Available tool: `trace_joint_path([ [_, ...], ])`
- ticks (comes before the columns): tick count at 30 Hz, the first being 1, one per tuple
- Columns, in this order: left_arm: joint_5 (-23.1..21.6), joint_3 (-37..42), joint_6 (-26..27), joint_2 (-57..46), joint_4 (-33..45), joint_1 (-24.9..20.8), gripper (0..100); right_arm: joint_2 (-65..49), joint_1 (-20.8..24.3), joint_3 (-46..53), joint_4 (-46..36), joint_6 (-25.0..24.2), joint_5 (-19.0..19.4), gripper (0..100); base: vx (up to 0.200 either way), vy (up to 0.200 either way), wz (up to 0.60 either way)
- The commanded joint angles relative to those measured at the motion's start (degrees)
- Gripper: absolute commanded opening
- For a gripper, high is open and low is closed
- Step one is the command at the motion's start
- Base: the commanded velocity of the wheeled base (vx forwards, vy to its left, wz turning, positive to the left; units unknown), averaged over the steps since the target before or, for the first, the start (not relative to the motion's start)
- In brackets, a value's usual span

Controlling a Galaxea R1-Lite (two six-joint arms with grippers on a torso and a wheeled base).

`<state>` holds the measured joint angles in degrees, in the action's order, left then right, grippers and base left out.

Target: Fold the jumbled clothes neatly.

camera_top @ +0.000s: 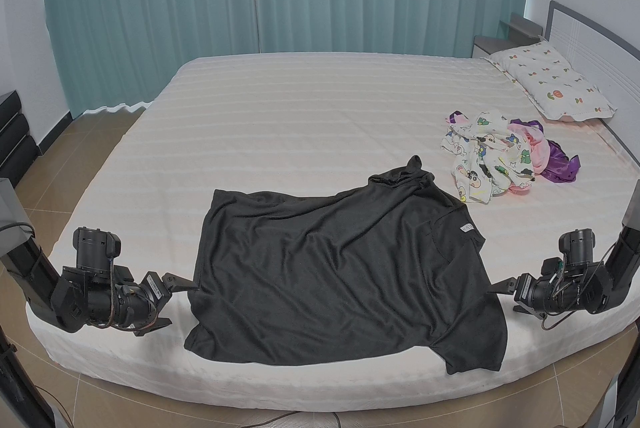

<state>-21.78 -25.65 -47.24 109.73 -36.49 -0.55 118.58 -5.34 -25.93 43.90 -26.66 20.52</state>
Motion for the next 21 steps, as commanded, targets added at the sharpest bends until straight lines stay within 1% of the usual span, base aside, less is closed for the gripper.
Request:
trace_joint_path([
  [1, 0.6, 1.0, 0.7, 0.6, 0.2, -0.9, 100, -2.0, -0.1, 4.0, 0.9, -2.3, 0.2, 100, 0.000, 0.000, 0.00],
  [2, 0.7, 1.1, 0.9, 0.7, 0.2, -1.1, 100, -2.1, -0.1, 4.5, 1.3, -2.6, 0.2, 100, 0.000, 0.000, 0.00],
  [3, 0.8, 1.5, 1.5, 1.5, 0.0, -1.5, 100, -2.5, -0.1, 6.4, 3.7, -4.4, 0.2, 100, 0.000, 0.000, 0.00],
  [5, 1.0, 1.6, 1.7, 2.2, 0.0, -1.8, 100, -2.5, -0.1, 8.3, 6.7, -5.8, 0.2, 100, 0.000, 0.000, 0.00],
  [6, 1.3, 1.6, 1.7, 2.6, 0.1, -2.4, 100, -2.3, -0.1, 9.8, 9.5, -7.0, 0.3, 100, 0.000, 0.000, 0.00],
  [9, 1.4, 1.6, 1.7, 2.8, 0.1, -2.7, 100, -2.1, -0.1, 10.5, 10.5, -7.4, 0.4, 100, 0.000, 0.000, 0.00],
  [10, 4.6, 1.8, 1.6, 4.4, 0.1, -4.9, 100, -0.6, -0.1, 14.2, 18.3, -11.8, 0.6, 100, 0.000, 0.000, 0.00],
  [11, 6.1, 2.1, 1.8, 5.0, -0.1, -5.6, 100, -0.2, 0.0, 15.1, 20.4, -13.0, 0.5, 100, 0.000, 0.000, 0.00],
  [12, 7.5, 2.5, 1.8, 5.5, -0.2, -6.1, 100, 0.2, 0.0, 15.8, 22.3, -13.5, 0.5, 100, 0.000, 0.000, 0.00],
  [14, 7.7, 3.0, 1.8, 5.8, -0.3, -6.6, 100, 0.4, 0.0, 16.3, 24.1, -13.9, 0.5, 100, 0.000, 0.000, 0.00],
  [15, 7.5, 3.4, 1.8, 5.8, -0.7, -7.2, 100, 0.9, -0.1, 17.4, 26.6, -14.2, 0.5, 100, 0.000, 0.000, 0.00],
  [18, 7.5, 4.1, 1.8, 5.8, -1.8, -7.7, 100, 1.7, -0.1, 18.1, 27.9, -14.2, 0.5, 100, 0.000, 0.000, 0.00],
  [21, 7.4, 6.1, 2.4, 6.0, -4.6, -8.6, 100, 2.1, -0.1, 18.4, 28.1, -14.2, 0.6, 100, 0.000, 0.000, 0.00],
])
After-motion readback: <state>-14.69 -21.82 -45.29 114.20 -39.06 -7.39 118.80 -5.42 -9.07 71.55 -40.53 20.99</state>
